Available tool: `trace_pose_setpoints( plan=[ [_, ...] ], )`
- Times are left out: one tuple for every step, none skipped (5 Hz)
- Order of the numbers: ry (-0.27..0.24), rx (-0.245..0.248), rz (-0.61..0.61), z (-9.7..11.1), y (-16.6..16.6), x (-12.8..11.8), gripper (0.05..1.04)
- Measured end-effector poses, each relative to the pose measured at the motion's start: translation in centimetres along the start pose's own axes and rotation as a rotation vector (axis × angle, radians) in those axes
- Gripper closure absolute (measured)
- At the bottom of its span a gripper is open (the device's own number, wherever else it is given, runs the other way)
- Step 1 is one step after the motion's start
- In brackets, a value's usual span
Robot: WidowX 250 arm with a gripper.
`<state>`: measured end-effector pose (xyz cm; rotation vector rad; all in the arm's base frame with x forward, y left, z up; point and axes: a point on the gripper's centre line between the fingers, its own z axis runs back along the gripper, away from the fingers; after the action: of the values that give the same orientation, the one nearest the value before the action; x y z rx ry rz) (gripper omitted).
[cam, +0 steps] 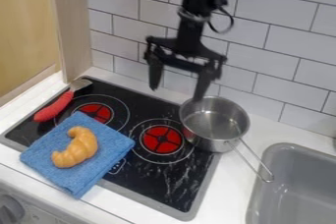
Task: Move the silver pot to the top side of the left burner
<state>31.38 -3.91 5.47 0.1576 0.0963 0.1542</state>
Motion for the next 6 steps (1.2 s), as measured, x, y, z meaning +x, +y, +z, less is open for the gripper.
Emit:
trace_pose_setpoints(
  plan=[
    [-0.001,-0.02,-0.013,-1.1,-0.8,0.5,0.085],
    [0.035,-0.018,-0.03,-2.8,-1.2,0.5,0.084],
    [0.031,-0.039,-0.034,-3.6,-1.7,0.8,0.085],
    [-0.006,-0.088,-0.041,-3.7,-2.5,1.4,0.147],
    [-0.028,-0.103,-0.024,-4.0,-2.7,1.5,0.452],
    [-0.024,-0.114,-0.031,-4.4,-3.0,1.6,0.748]
  ],
)
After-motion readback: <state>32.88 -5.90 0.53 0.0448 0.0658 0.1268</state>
